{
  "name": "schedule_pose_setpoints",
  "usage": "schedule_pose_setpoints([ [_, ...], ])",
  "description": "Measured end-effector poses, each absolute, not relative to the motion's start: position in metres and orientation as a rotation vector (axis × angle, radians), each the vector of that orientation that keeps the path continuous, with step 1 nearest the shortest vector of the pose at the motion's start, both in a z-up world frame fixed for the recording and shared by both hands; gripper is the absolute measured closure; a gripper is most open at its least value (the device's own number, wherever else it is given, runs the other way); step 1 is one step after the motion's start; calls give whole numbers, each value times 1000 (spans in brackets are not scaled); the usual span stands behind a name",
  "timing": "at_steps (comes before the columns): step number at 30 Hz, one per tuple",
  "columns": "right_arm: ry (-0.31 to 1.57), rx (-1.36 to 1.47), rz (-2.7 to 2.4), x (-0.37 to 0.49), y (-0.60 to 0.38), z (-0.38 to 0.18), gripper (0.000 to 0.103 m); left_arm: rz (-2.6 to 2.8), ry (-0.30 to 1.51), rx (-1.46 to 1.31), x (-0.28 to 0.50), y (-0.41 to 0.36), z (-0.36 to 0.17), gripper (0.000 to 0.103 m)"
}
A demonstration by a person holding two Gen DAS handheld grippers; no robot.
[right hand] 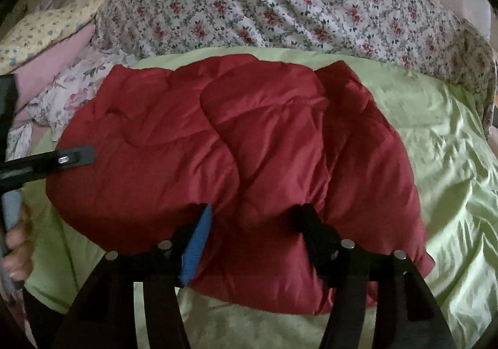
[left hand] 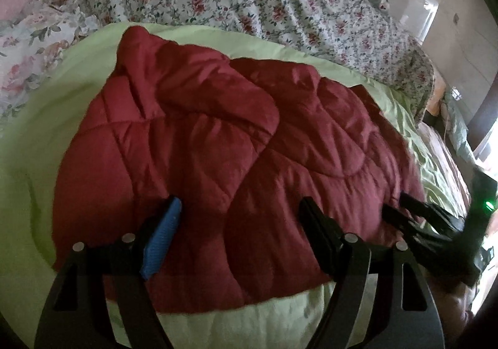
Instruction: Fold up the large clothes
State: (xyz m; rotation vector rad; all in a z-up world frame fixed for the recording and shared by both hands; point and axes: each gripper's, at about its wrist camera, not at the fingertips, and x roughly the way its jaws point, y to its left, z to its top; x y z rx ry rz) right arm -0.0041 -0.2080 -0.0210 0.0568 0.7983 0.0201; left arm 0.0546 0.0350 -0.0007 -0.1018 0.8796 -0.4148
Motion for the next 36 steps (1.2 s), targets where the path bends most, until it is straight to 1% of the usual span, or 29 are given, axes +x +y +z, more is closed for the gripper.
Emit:
schedule_pose_setpoints([
  [5, 796, 119, 15, 1, -219, -27, 44, -373, 882, -60, 39, 38, 2, 25],
  [9, 789, 138, 14, 3, -224, -30, 44, -311, 927, -14, 48, 34, -19, 25],
  [14, 790, 146, 10, 3, -225, -31, 44, -266, 913, 25, 62, 24, -35, 9],
  [16, 795, 155, 6, 2, -226, -27, 46, -259, 916, 17, 67, 23, -36, 7],
  [19, 760, 147, 4, -7, -224, -11, 46, -261, 920, -1, 70, 25, -36, 7],
  [21, 725, 121, 10, -12, -219, -1, 43, -262, 918, -1, 71, 25, -36, 7],
  [23, 721, 103, 43, -9, -212, 4, 44, -260, 915, 1, 71, 24, -36, 6],
  [28, 791, 62, 71, 22, -202, -14, 44, -262, 914, 8, 73, 22, -36, 6],
  [33, 799, 81, 38, 48, -220, -27, 46, -261, 903, 3, 89, 21, -32, 6],
  [36, 792, 103, 23, 59, -230, -32, 46, -249, 896, -25, 104, 23, -32, 3],
])
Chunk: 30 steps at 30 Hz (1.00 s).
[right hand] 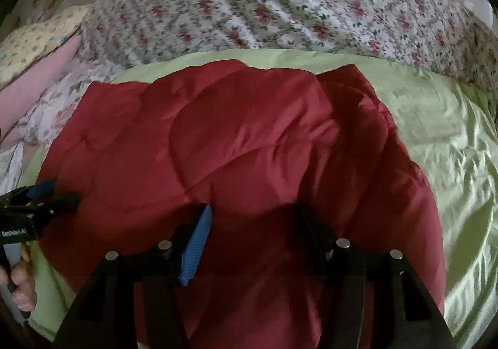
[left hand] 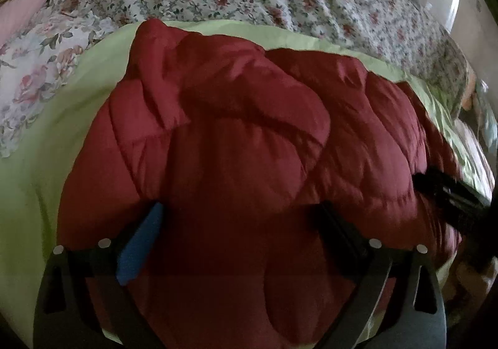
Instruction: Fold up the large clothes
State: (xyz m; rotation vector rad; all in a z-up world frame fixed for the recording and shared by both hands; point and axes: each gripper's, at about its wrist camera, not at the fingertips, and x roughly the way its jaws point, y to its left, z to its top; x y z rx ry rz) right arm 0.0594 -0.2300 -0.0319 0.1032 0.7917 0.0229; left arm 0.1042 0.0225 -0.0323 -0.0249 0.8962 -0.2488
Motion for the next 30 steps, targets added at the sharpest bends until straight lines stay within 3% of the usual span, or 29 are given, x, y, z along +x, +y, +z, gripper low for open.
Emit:
schedule_pose_setpoints([
  [30, 762, 112, -25, 59, -231, -36, 44, -243, 837, 4, 118, 22, -39, 0],
])
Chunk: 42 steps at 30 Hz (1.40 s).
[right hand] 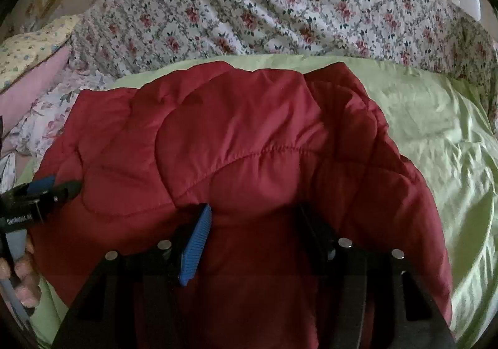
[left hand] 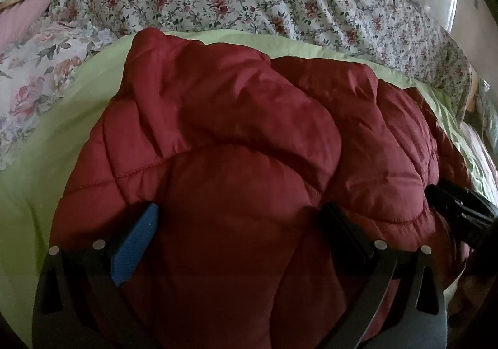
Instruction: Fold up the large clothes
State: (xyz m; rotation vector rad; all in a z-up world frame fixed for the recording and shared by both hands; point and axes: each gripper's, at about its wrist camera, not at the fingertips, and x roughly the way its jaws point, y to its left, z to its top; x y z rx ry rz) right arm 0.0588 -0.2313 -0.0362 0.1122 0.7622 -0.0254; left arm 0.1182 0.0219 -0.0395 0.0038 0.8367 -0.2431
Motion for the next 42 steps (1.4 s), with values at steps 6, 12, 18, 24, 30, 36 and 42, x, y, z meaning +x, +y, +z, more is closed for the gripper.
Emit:
schedule_pose_setpoints([
  [6, 824, 119, -46, 71, -229, -31, 41, -238, 838, 9, 119, 22, -39, 0],
  [12, 840, 110, -67, 77, -228, -33, 39, -236, 836, 11, 118, 21, -40, 0],
  [18, 823, 119, -81, 77, -228, -35, 39, -221, 831, 24, 116, 20, -39, 0],
  [24, 787, 166, -80, 63, -229, -24, 38, -205, 808, 28, 109, 19, -38, 0],
  [30, 720, 174, -43, 19, -221, -4, 33, -189, 785, 42, 92, 17, -22, 0],
  [36, 781, 136, 9, 4, -215, -9, 29, -256, 775, 70, 53, 14, 11, 0],
  [42, 810, 86, 19, 14, -205, -14, 24, -174, 866, 132, 50, 18, 8, 0],
])
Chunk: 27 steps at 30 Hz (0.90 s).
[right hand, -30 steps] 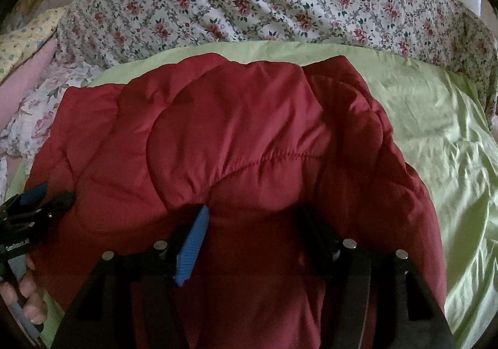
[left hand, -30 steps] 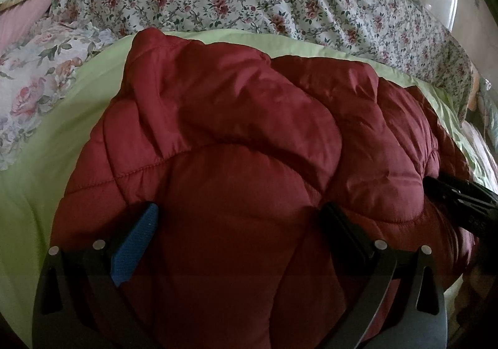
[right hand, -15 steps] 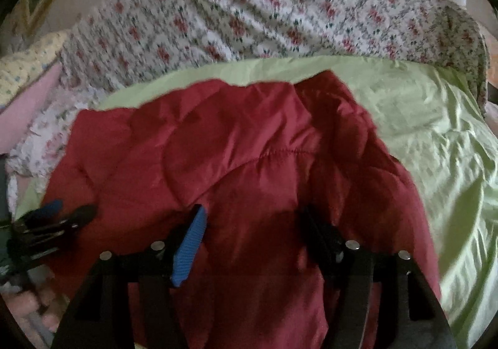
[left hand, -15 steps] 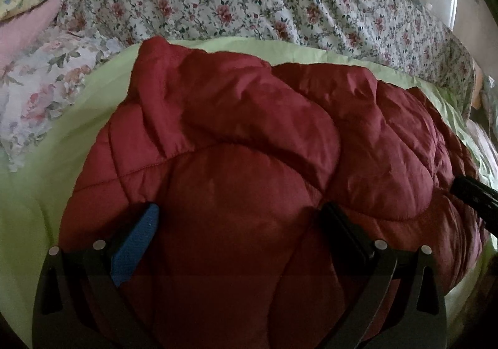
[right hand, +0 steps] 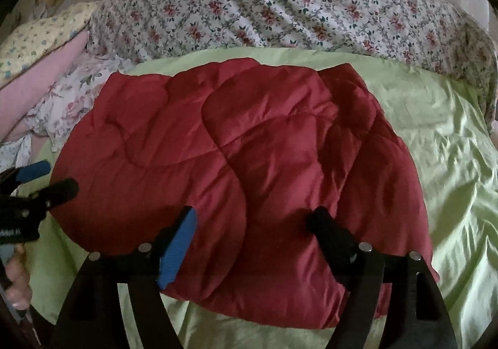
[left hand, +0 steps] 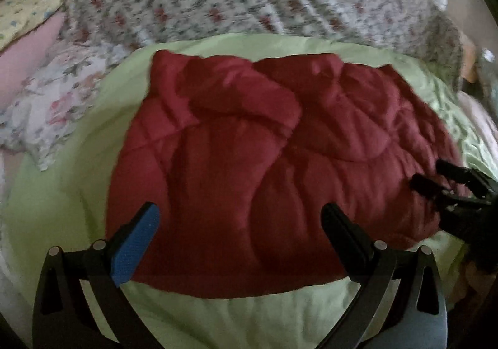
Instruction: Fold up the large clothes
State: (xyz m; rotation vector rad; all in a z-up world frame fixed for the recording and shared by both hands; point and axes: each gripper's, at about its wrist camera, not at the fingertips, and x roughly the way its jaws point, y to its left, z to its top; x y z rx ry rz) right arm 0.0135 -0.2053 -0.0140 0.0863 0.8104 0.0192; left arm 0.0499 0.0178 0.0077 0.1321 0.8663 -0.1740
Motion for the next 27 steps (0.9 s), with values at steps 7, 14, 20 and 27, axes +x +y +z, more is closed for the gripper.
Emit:
schedule_pose_setpoints([
  [7, 836, 88, -26, 36, -222, -21, 24, -104, 939, 140, 82, 15, -16, 0],
  [14, 850, 80, -44, 65, -232, -23, 23, -102, 962, 135, 131, 5, -28, 0],
  [20, 841, 134, -114, 77, -247, -30, 25, -108, 962, 158, 150, -1, -31, 0],
  [27, 827, 144, -138, 77, -248, -33, 25, -134, 904, 163, 105, 6, -13, 0],
])
